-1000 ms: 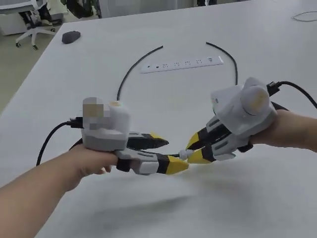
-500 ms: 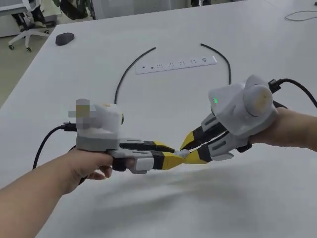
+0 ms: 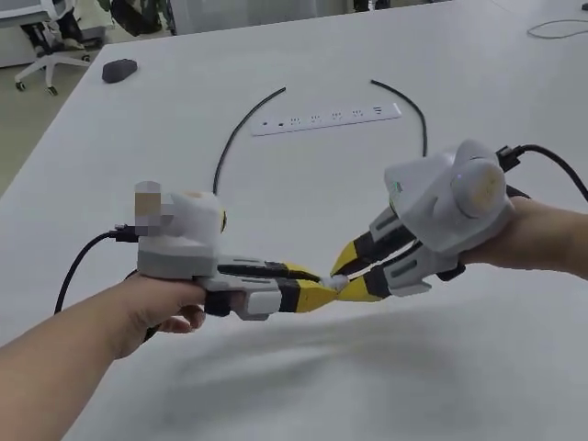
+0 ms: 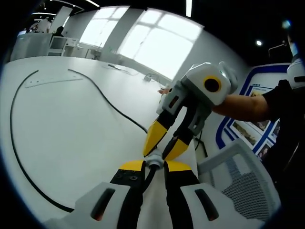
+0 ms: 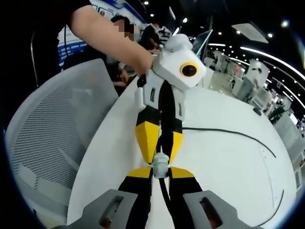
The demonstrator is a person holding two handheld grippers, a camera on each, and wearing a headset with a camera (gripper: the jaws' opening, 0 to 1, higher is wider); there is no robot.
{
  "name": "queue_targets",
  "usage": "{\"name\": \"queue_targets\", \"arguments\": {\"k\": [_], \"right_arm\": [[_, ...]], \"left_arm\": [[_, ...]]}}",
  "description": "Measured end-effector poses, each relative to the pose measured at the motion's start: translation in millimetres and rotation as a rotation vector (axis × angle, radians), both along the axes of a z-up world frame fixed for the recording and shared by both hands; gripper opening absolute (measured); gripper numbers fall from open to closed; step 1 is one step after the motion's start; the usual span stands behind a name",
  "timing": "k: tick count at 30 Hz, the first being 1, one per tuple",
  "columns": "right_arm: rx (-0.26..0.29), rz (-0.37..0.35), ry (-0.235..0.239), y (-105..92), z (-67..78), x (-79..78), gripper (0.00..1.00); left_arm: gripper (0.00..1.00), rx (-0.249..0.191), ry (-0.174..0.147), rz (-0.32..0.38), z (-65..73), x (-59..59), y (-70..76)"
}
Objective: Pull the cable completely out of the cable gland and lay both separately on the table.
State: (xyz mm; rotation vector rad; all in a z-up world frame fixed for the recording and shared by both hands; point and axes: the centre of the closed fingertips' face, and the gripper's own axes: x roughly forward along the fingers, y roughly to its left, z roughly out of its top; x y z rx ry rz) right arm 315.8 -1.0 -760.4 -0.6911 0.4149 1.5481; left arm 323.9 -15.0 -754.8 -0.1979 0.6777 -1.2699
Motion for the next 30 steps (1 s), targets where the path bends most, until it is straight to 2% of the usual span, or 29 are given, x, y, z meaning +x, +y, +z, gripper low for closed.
{"name": "queue_targets", "arguments": {"k": [2, 4, 11, 12, 13, 15, 16, 17, 19, 20, 21, 22, 24, 26, 30], "right_arm": [[0.001, -0.001, 0.001, -0.4, 0.5, 0.2, 0.07], [0.002, -0.003, 0.002, -0.5, 0.8, 0.2, 0.07], [0.002, -0.011, 0.011, -0.9, 1.7, -0.8, 0.08], [-0.002, -0.011, -0.014, -0.8, 2.2, 0.0, 0.08], [-0.003, -0.016, -0.015, -0.9, 2.7, 0.3, 0.08], [0.005, -0.050, 0.015, -1.5, 4.9, 1.7, 0.09], [0.017, -0.076, 0.061, -1.8, 6.7, 1.3, 0.09], [0.020, -0.088, 0.077, -3.1, 7.2, 3.0, 0.09], [0.023, -0.110, 0.116, -6.4, 8.3, 4.5, 0.09], [0.028, -0.130, 0.146, -7.8, 9.1, 5.3, 0.10], [0.030, -0.141, 0.169, -9.3, 9.3, 5.1, 0.09], [0.036, -0.140, 0.193, -10.9, 10.3, 4.2, 0.09], [0.049, -0.144, 0.210, -12.2, 12.0, 5.0, 0.08], [0.065, -0.170, 0.263, -12.7, 13.6, 4.6, 0.08], [0.076, -0.182, 0.335, -13.3, 12.6, 2.7, 0.08]], "left_arm": [[0.17, -0.001, 0.000, 0.001, 0.4, 0.0, -0.4], [0.16, 0.002, -0.015, -0.005, 0.9, -0.1, -0.6], [0.16, 0.006, -0.021, -0.001, 1.7, -1.4, -1.1], [0.15, 0.012, -0.037, 0.003, 2.9, -0.5, -1.2], [0.15, 0.012, -0.045, 0.003, 3.7, 0.0, -1.1], [0.15, 0.009, -0.051, 0.003, 5.2, 0.2, -1.1], [0.15, 0.009, -0.068, -0.003, 6.6, 0.1, -1.1], [0.15, 0.010, -0.077, -0.004, 7.4, 0.2, -1.1], [0.15, 0.025, -0.116, -0.013, 8.0, 1.3, -0.3], [0.15, 0.034, -0.152, -0.023, 8.3, 2.5, 0.0], [0.15, 0.045, -0.162, -0.026, 7.4, 2.2, 0.5], [0.15, 0.044, -0.158, -0.028, 7.4, 0.9, -0.1], [0.15, 0.036, -0.166, -0.031, 9.0, 1.3, -0.1], [0.15, 0.033, -0.175, -0.034, 10.7, 2.0, -0.5], [0.15, 0.040, -0.195, -0.055, 12.0, 0.8, -2.1]]}}
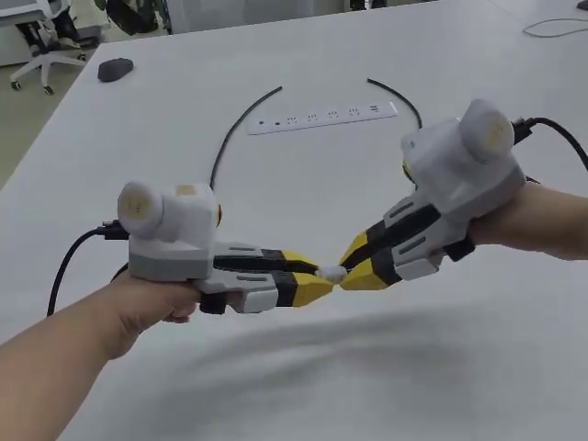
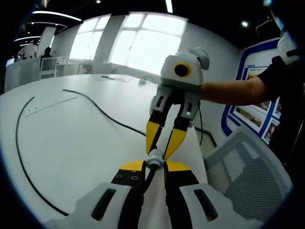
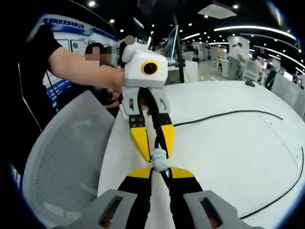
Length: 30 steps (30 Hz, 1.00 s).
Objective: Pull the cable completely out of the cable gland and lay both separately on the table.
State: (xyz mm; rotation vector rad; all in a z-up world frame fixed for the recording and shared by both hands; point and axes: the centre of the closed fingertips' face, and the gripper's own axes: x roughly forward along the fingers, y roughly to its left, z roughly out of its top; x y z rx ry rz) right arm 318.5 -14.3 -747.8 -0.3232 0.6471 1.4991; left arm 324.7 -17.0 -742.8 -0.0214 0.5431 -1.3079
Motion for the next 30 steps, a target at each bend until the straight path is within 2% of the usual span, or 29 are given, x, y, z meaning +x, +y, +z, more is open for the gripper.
{"name": "queue_targets", "arguments": {"k": [8, 13, 15, 18, 20, 22, 23, 27, 30], "right_arm": [[0.020, 0.004, 0.072, 2.6, -0.5, -7.5, 0.09], [0.013, 0.010, 0.088, 2.5, -1.7, -11.1, 0.08], [0.022, 0.021, 0.046, 3.0, -0.9, -11.2, 0.08], [0.012, 0.025, 0.043, 2.8, -1.4, -14.1, 0.08], [0.006, 0.039, -0.008, 2.6, -2.2, -13.3, 0.07], [0.000, 0.039, -0.027, 3.0, -2.2, -14.0, 0.07], [-0.002, 0.044, -0.054, 2.9, -1.7, -12.9, 0.07], [0.006, 0.047, -0.109, 2.5, 0.5, -11.2, 0.07], [0.006, 0.053, -0.152, 2.1, 1.4, -10.2, 0.07]], "left_arm": [[0.15, 0.019, -0.036, -0.039, -0.9, -4.7, -1.6], [0.15, 0.028, -0.034, -0.049, -2.4, -6.2, -1.6], [0.15, 0.027, -0.030, -0.042, -2.6, -5.1, -0.9], [0.15, 0.028, -0.025, -0.045, -3.4, -6.8, -1.5], [0.15, 0.029, -0.017, -0.043, -3.8, -6.9, -1.7], [0.15, 0.027, -0.012, -0.038, -4.1, -6.2, -1.5], [0.15, 0.026, -0.009, -0.036, -4.1, -5.9, -1.4], [0.15, 0.016, 0.004, -0.024, -2.5, -3.4, -0.6], [0.15, 0.008, 0.029, -0.010, -1.6, -2.8, -1.1]]}}
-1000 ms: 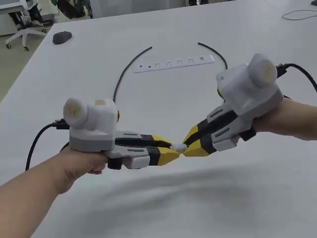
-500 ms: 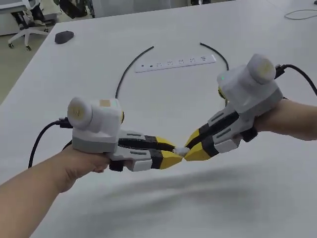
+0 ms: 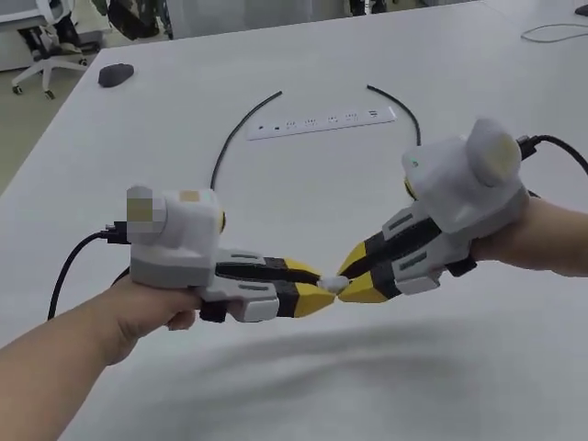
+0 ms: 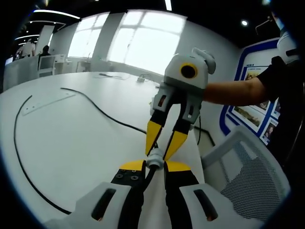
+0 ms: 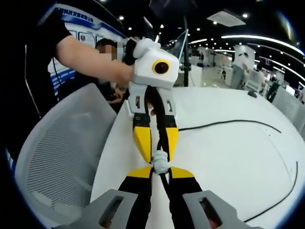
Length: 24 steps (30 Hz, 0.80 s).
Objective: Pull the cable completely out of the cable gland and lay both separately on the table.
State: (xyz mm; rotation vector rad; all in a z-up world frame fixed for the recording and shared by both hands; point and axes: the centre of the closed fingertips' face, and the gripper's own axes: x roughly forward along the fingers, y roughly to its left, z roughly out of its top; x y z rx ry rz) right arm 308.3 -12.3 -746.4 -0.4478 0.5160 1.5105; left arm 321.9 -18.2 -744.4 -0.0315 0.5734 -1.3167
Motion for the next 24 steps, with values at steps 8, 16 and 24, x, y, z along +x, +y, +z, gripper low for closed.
{"name": "queue_targets", "arguments": {"k": [8, 16, 24], "right_arm": [[-0.004, 0.043, -0.151, 0.4, 3.4, 4.4, 0.07], [-0.001, 0.066, -0.226, 1.5, 4.9, 6.7, 0.07], [-0.011, 0.075, -0.246, -0.7, 5.7, 8.3, 0.08]], "left_arm": [[0.15, -0.037, 0.114, 0.059, 3.1, 1.2, 0.0], [0.15, -0.048, 0.177, 0.094, 4.8, -0.4, 0.1], [0.15, -0.058, 0.195, 0.101, 6.5, -1.9, -2.3]]}}
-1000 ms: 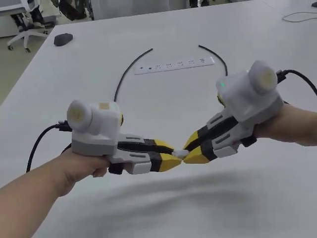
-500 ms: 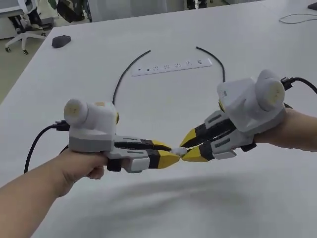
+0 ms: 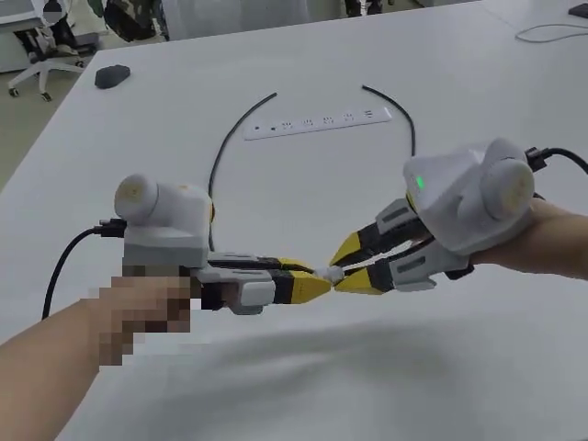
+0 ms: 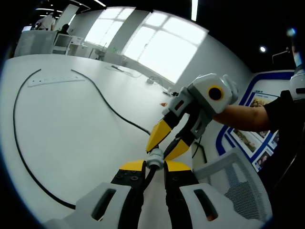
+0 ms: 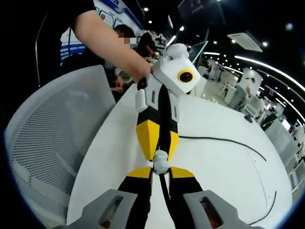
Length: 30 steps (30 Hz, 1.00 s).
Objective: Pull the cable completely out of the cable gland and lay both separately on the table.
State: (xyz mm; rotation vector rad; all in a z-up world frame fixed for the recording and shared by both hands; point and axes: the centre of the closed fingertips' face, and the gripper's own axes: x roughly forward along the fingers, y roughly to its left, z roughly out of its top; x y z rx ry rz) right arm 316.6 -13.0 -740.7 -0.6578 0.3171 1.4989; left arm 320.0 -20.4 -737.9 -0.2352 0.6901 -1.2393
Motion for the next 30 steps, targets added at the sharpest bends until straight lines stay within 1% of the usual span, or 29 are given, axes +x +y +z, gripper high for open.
{"name": "queue_targets", "arguments": {"k": [1, 2, 3, 4, 5, 6, 7, 8, 9, 10, 11, 12, 13, 14, 15, 16, 17, 18, 19, 20, 22, 23, 24, 28, 30], "right_arm": [[0.000, -0.012, 0.016, -0.3, 0.1, 0.3, 0.08], [0.001, -0.042, 0.069, -1.4, -0.5, -0.4, 0.09], [0.015, -0.076, 0.136, -1.9, 1.1, -1.0, 0.09], [0.029, -0.085, 0.166, -2.3, 2.9, -1.2, 0.11], [0.040, -0.095, 0.205, -4.1, 4.5, -1.4, 0.14], [0.045, -0.110, 0.225, -5.3, 5.0, 0.1, 0.16], [0.056, -0.134, 0.269, -7.8, 5.5, 1.0, 0.18], [0.067, -0.147, 0.301, -8.5, 6.0, 1.3, 0.20], [0.089, -0.170, 0.362, -9.2, 7.7, 0.4, 0.20], [0.110, -0.175, 0.400, -8.8, 9.7, -0.5, 0.19], [0.133, -0.178, 0.438, -8.1, 12.0, -2.3, 0.18], [0.148, -0.193, 0.486, -8.6, 12.8, -2.4, 0.18], [0.153, -0.199, 0.488, -9.4, 12.5, -1.2, 0.17], [0.152, -0.197, 0.516, -10.5, 11.7, -2.5, 0.15], [0.157, -0.201, 0.515, -10.9, 11.6, -0.8, 0.14], [0.167, -0.201, 0.534, -10.8, 12.5, -1.4, 0.13], [0.171, -0.204, 0.564, -10.5, 13.3, -3.4, 0.11], [0.172, -0.202, 0.566, -10.9, 13.0, -2.4, 0.12], [0.179, -0.202, 0.568, -10.2, 13.3, -2.3, 0.13], [0.174, -0.200, 0.585, -9.8, 12.7, -4.0, 0.12], [0.161, -0.189, 0.592, -8.9, 10.7, -7.6, 0.12], [0.158, -0.184, 0.593, -7.8, 10.5, -8.8, 0.12], [0.152, -0.181, 0.593, -7.5, 9.8, -9.7, 0.11], [0.141, -0.166, 0.594, -6.0, 9.1, -14.5, 0.09], [0.143, -0.154, 0.567, -5.7, 9.3, -16.9, 0.09]], "left_arm": [[0.15, 0.001, -0.004, -0.001, 0.3, -0.4, -0.4], [0.15, 0.021, -0.059, -0.019, 0.7, -1.0, -0.9], [0.15, 0.024, -0.097, -0.025, 2.5, -1.0, -2.0], [0.15, 0.027, -0.103, -0.028, 3.1, -1.8, -2.5], [0.15, 0.034, -0.116, -0.031, 3.3, -1.5, -2.1], [0.15, 0.035, -0.146, -0.035, 4.4, 0.5, -2.0], [0.15, 0.040, -0.181, -0.049, 6.0, 0.0, -2.1], [0.15, 0.056, -0.221, -0.066, 5.7, 0.4, -1.2], [0.15, 0.073, -0.298, -0.096, 7.5, -0.4, -1.8], [0.15, 0.086, -0.330, -0.120, 7.6, -2.4, -2.1], [0.15, 0.086, -0.338, -0.112, 8.9, -1.7, -2.6], [0.15, 0.086, -0.338, -0.116, 8.7, -1.7, -2.4], [0.15, 0.086, -0.351, -0.120, 9.8, -1.9, -2.7], [0.15, 0.077, -0.368, -0.121, 12.5, -0.2, -2.7], [0.15, 0.080, -0.373, -0.131, 12.8, -1.9, -3.2], [0.15, 0.079, -0.387, -0.137, 14.3, -1.8, -4.0], [0.15, 0.079, -0.392, -0.146, 14.8, -3.1, -4.7], [0.15, 0.087, -0.401, -0.155, 14.2, -4.2, -5.4], [0.15, 0.091, -0.428, -0.164, 14.9, -4.1, -5.8], [0.15, 0.096, -0.443, -0.172, 14.8, -4.6, -6.3], [0.15, 0.089, -0.439, -0.173, 15.4, -5.6, -7.4], [0.15, 0.091, -0.441, -0.177, 14.9, -6.5, -7.9], [0.15, 0.096, -0.449, -0.181, 14.1, -6.7, -8.0], [0.15, 0.101, -0.443, -0.188, 12.0, -8.4, -7.4], [0.15, 0.103, -0.440, -0.186, 11.3, -8.2, -7.0]]}}
